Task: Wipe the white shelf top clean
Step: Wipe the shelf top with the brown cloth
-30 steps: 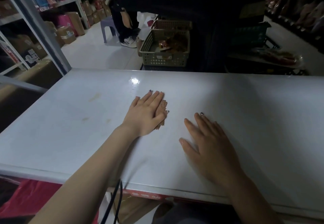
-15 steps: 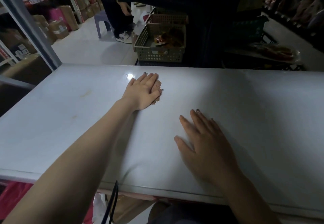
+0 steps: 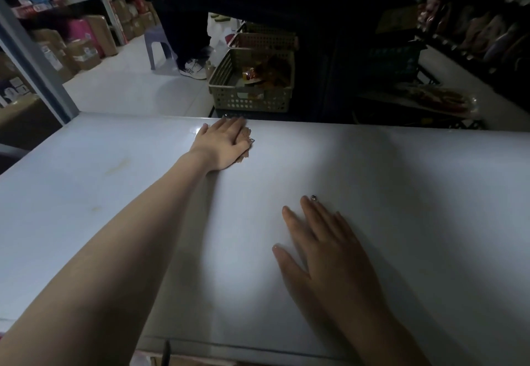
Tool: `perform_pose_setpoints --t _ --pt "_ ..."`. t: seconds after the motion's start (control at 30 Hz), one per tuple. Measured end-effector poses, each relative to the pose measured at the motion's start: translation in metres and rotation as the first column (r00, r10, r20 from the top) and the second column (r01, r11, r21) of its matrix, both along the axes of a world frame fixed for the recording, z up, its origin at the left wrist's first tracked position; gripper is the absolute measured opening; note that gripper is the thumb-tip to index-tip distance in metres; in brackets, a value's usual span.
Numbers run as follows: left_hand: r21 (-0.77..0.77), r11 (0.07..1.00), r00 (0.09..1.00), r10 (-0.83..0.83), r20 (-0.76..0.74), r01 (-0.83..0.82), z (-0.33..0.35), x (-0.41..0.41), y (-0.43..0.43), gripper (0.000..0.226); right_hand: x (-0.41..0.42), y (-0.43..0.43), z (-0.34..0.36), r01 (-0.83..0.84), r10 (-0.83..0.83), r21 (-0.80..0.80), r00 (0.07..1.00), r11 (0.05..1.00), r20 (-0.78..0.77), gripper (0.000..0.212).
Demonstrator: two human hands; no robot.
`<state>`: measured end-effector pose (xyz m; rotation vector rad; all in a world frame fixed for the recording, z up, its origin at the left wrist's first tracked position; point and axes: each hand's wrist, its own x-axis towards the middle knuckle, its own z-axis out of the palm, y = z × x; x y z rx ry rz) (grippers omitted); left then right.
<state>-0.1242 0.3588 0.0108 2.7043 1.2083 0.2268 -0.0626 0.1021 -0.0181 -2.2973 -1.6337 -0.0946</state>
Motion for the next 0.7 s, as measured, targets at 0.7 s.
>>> perform_pose_setpoints --t 0.7 --pt "0.006 0.999 0.999 -0.043 -0.007 0.043 0.005 0.01 0.025 0.048 -0.002 -0.001 -0.001 0.012 -0.013 -0.043 1.0 0.999 -0.019 0.056"
